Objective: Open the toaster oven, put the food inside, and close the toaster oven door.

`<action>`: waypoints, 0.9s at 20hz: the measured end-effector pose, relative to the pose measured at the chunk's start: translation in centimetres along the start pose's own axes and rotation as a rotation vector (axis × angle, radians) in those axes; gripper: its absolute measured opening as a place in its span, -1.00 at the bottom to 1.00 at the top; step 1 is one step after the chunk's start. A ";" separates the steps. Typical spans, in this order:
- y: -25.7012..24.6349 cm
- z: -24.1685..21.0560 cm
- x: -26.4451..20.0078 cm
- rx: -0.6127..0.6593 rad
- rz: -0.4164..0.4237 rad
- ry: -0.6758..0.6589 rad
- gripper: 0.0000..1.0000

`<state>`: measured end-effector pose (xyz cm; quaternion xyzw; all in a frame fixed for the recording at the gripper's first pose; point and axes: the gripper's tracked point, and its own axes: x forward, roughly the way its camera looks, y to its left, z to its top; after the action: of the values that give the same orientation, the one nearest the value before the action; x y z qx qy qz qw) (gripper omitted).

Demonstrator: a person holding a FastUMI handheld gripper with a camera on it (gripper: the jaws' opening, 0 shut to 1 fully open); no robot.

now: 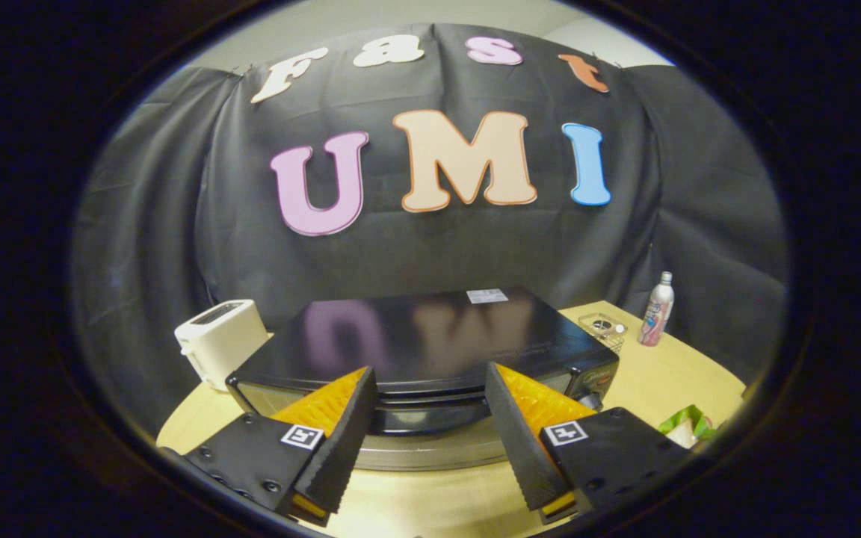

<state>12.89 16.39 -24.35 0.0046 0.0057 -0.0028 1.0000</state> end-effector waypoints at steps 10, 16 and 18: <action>-0.4 -1.0 -2.3 -0.023 -0.035 0.023 0.82; -0.9 -2.7 -4.7 0.028 -0.056 0.095 0.83; -1.1 -3.3 -5.7 0.032 -0.066 0.119 0.83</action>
<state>7.18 15.39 -27.60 0.0207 0.0655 -0.0357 0.9970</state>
